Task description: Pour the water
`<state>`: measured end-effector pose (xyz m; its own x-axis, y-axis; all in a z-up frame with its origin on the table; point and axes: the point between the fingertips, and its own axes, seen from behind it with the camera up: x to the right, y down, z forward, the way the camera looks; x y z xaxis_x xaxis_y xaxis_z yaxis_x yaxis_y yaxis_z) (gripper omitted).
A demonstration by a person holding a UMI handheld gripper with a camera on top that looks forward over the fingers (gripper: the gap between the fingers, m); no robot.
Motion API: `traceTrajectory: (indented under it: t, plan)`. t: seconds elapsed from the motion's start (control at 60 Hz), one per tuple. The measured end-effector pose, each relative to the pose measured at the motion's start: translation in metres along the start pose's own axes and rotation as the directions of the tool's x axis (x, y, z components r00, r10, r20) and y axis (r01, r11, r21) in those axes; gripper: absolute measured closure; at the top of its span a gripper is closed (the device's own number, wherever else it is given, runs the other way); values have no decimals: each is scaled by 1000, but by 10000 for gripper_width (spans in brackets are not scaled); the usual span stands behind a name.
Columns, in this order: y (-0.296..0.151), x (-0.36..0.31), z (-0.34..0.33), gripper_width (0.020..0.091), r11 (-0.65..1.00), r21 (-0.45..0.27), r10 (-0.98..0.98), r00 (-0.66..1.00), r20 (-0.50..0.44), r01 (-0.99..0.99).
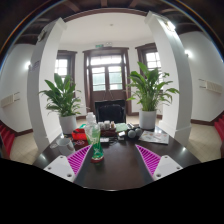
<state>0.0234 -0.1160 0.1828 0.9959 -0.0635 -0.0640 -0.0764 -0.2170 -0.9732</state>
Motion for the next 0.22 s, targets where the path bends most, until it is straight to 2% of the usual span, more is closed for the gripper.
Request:
traceTrajectory:
  t: [0.217]
  plan:
    - [-7, -18, -5, 259, 1000, 16, -15, 1000, 26, 15]
